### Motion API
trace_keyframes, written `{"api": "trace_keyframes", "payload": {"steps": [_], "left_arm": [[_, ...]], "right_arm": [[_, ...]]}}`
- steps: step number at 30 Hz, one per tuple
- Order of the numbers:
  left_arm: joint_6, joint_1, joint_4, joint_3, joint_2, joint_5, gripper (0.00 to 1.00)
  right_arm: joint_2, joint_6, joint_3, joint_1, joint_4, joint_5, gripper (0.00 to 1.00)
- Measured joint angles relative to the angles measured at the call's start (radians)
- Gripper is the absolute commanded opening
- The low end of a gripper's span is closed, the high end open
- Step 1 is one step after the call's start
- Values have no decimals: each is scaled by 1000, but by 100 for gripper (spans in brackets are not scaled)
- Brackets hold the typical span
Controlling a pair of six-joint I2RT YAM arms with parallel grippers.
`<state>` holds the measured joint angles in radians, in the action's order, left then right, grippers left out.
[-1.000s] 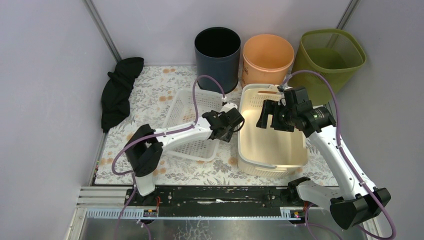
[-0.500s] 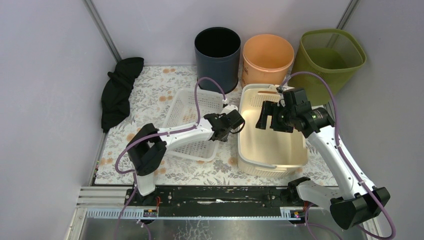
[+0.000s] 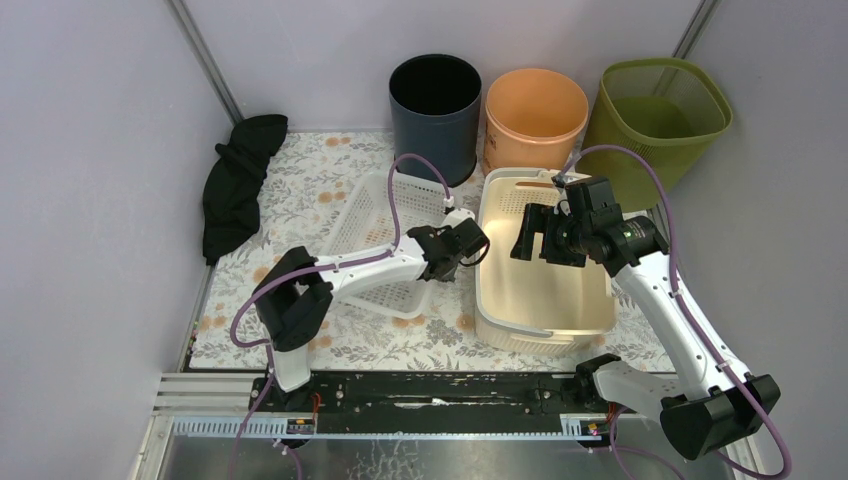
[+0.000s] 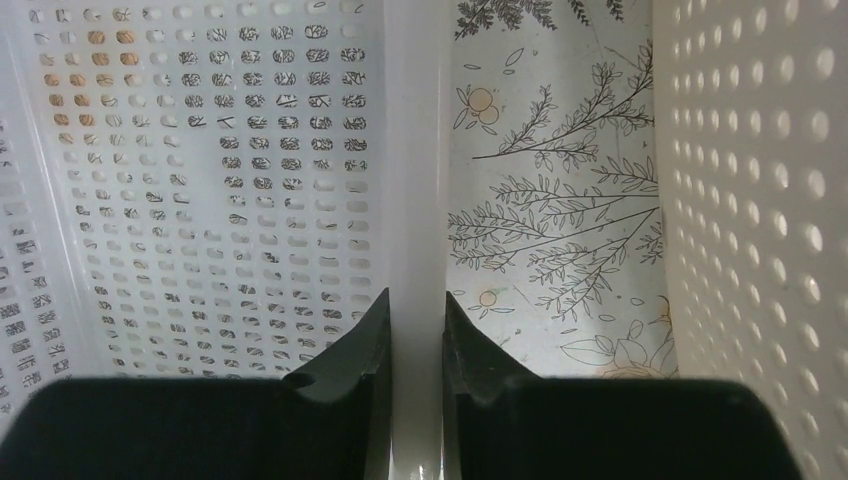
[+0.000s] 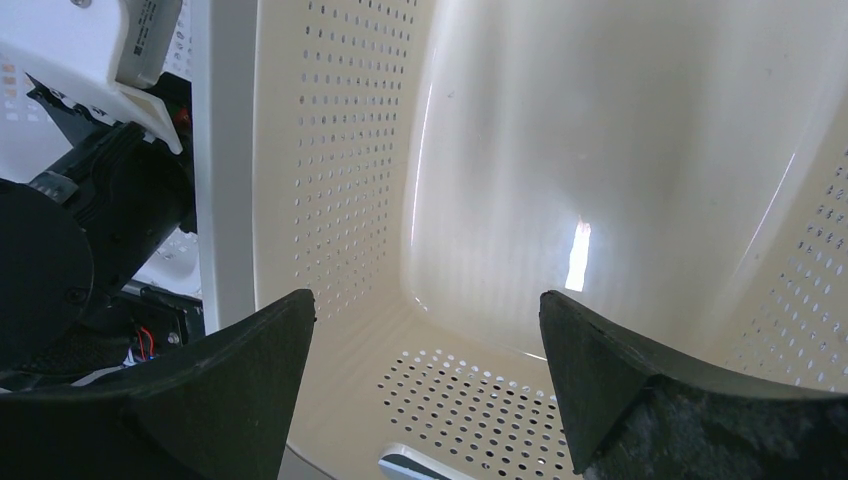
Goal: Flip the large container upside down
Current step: Turn the container upside down at the center of the board.
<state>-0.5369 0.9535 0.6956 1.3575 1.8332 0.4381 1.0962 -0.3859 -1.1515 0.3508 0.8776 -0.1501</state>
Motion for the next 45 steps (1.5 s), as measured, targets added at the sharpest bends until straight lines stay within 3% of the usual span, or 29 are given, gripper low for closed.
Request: {"api": "trace_keyframes", "payload": {"steps": [21,38,45], "left_arm": [[-51,-76,122,185,-163,-98,1],[-64,-269,132,175,-331,-327,0],[-79,-332,88,106,-407,-438,1]], "right_arm": [[-2,-1,1,0,0,-2,90],[-2,-4,-3,0,1,-20,90],[-2,-4,-13,0,4,-21,90]]}}
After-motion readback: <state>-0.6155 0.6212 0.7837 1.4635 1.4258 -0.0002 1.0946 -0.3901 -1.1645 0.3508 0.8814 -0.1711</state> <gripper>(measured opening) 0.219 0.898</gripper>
